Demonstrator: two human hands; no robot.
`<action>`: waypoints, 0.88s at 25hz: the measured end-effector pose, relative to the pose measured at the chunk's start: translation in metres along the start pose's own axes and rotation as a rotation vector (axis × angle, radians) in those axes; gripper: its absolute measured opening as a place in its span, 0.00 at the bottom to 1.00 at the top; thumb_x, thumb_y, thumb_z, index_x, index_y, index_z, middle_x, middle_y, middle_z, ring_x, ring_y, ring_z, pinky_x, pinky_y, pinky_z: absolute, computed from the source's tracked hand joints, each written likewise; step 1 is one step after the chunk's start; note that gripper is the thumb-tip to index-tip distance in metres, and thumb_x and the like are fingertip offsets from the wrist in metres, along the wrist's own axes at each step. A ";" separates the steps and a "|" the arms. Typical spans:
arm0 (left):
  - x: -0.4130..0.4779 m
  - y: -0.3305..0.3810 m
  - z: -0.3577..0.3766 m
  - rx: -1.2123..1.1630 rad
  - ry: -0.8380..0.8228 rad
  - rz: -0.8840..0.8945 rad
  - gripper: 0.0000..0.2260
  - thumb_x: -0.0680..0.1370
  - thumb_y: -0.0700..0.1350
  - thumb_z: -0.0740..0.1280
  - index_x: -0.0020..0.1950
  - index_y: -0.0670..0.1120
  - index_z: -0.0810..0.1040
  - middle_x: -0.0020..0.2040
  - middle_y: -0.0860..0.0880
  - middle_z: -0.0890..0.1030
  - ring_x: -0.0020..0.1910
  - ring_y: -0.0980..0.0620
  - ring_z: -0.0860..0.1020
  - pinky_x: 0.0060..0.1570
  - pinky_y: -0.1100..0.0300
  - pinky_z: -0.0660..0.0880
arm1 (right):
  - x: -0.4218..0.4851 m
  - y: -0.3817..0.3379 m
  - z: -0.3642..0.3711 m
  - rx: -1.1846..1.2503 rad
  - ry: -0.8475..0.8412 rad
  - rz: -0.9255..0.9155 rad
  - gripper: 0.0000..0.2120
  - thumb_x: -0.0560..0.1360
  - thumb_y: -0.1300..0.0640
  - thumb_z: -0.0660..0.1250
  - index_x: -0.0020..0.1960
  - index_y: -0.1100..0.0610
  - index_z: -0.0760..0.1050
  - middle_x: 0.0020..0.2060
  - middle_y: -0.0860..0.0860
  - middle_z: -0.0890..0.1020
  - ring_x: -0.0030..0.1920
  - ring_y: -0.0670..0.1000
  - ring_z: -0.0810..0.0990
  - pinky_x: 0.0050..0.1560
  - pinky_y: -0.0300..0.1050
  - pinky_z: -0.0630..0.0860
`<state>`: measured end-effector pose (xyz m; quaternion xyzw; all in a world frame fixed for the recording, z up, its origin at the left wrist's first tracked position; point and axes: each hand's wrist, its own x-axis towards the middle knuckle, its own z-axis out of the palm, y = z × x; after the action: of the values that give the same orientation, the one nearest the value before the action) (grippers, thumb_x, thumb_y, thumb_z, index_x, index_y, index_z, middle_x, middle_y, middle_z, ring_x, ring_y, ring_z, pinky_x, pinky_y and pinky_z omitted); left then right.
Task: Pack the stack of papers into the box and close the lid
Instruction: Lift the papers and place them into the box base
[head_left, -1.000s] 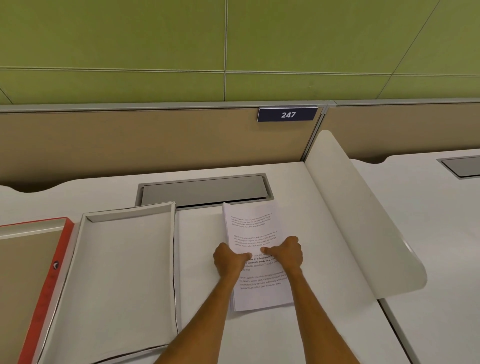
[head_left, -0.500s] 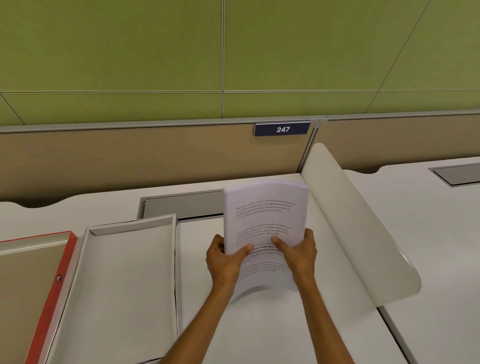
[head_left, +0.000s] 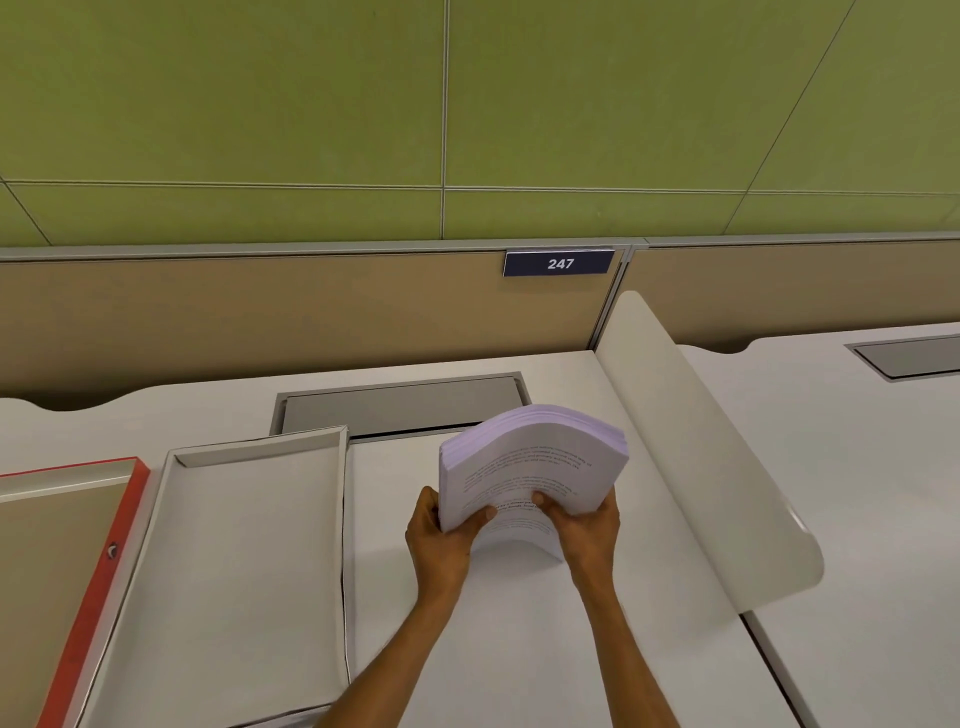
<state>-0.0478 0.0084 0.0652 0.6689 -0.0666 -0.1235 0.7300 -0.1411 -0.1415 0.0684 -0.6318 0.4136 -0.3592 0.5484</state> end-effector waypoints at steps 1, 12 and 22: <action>-0.001 0.001 0.000 -0.007 -0.008 0.011 0.18 0.60 0.53 0.81 0.41 0.65 0.76 0.41 0.59 0.83 0.41 0.59 0.81 0.35 0.66 0.79 | 0.000 0.000 0.000 0.000 -0.007 -0.005 0.36 0.57 0.53 0.85 0.61 0.46 0.73 0.50 0.46 0.83 0.50 0.47 0.83 0.46 0.41 0.85; 0.008 0.005 -0.007 0.064 -0.138 0.024 0.33 0.59 0.50 0.83 0.56 0.68 0.71 0.51 0.61 0.80 0.53 0.51 0.80 0.40 0.70 0.80 | -0.006 0.009 -0.016 -0.028 -0.141 -0.032 0.39 0.57 0.47 0.83 0.63 0.36 0.68 0.52 0.35 0.80 0.55 0.38 0.79 0.45 0.29 0.80; 0.006 0.002 0.003 0.014 -0.032 -0.037 0.25 0.65 0.41 0.81 0.55 0.60 0.78 0.51 0.55 0.84 0.51 0.50 0.82 0.43 0.68 0.80 | -0.012 0.007 0.011 -0.021 -0.025 0.002 0.35 0.64 0.63 0.81 0.55 0.33 0.68 0.49 0.34 0.80 0.53 0.39 0.80 0.46 0.33 0.82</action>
<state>-0.0425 0.0042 0.0673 0.6729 -0.0668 -0.1472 0.7219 -0.1370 -0.1268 0.0603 -0.6415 0.4111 -0.3465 0.5471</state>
